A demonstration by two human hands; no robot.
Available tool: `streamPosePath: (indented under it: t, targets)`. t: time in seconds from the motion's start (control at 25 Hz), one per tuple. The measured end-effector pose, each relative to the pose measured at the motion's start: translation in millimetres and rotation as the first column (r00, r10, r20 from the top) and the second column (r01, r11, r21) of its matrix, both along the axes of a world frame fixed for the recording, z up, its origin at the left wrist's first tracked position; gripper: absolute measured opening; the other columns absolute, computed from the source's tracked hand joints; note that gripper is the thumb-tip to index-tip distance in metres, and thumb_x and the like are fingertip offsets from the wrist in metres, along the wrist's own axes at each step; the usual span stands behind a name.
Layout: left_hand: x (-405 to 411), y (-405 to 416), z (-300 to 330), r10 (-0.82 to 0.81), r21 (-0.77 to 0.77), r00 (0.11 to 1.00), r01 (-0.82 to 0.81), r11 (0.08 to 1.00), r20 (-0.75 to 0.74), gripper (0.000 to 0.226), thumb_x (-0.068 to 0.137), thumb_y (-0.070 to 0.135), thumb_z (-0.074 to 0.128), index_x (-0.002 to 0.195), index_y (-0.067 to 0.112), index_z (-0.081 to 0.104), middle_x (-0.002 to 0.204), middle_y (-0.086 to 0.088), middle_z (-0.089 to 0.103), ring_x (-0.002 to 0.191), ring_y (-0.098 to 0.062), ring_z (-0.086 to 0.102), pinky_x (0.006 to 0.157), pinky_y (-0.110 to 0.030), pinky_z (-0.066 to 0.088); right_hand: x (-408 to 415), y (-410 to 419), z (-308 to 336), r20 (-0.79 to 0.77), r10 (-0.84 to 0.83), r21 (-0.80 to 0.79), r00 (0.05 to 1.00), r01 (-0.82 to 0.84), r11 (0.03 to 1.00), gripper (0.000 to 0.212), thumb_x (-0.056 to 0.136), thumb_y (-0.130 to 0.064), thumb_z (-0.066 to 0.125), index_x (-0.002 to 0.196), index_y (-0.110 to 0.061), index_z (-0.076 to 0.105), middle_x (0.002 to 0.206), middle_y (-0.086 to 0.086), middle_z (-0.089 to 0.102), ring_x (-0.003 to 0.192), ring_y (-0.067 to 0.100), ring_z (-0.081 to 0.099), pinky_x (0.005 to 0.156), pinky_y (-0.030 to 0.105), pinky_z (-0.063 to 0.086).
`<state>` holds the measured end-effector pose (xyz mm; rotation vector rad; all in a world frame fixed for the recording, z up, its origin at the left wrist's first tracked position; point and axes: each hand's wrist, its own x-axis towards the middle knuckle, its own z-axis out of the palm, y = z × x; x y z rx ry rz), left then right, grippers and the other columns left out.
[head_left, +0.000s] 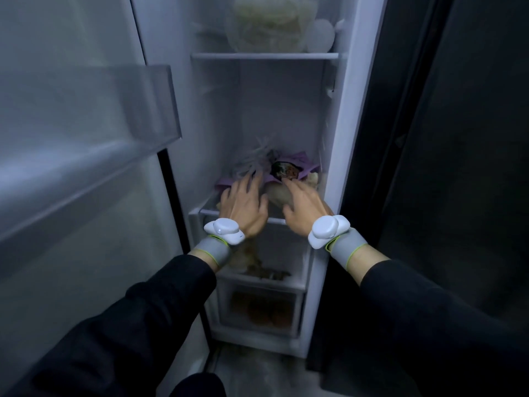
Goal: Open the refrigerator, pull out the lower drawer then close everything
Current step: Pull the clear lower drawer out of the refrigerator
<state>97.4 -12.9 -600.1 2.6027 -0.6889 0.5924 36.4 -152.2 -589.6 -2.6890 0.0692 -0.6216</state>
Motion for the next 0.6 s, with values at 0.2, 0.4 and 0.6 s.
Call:
streamPosePath:
  t: [0.2,0.4,0.6]
  targets:
    - [1.1,7.9,-32.3,0.0,0.011,1.0,0.0,1.0,0.021,0.056,0.094,0.032,0.042,0.147,0.019,0.032,0.148,-0.009,0.041,0.131,-0.031,0.04,0.104,-0.046,0.035,2.5,6.8,-35.9,-0.008,0.011,-0.001,1.0,-0.011,1.0,0.058,0.083,-0.007,0.052,0.139,-0.016,0.043,0.138,0.008,0.053,0.126,0.031,0.05,0.099,0.04,0.046]
    - [3.5,16.9,-64.2,-0.007,0.007,1.0,0.007,1.0,-0.008,0.057,0.091,0.038,0.035,0.144,0.017,0.04,0.149,-0.008,0.041,0.135,-0.029,0.039,0.108,-0.044,0.033,0.0,11.1,-64.3,-0.037,-0.004,-0.034,0.999,0.003,0.999,0.06,0.088,-0.011,0.051,0.145,-0.015,0.038,0.149,0.007,0.043,0.136,0.027,0.04,0.107,0.033,0.035]
    - [-7.7,19.0,-83.7,0.001,-0.053,1.0,-0.002,0.999,-0.017,0.046,0.094,0.03,0.045,0.138,0.014,0.045,0.142,-0.01,0.046,0.128,-0.029,0.043,0.101,-0.043,0.035,-7.2,17.3,-79.2,-0.006,-0.065,-0.029,0.998,0.065,0.997,0.05,0.089,-0.014,0.05,0.139,-0.014,0.047,0.136,0.009,0.052,0.126,0.03,0.047,0.1,0.04,0.044]
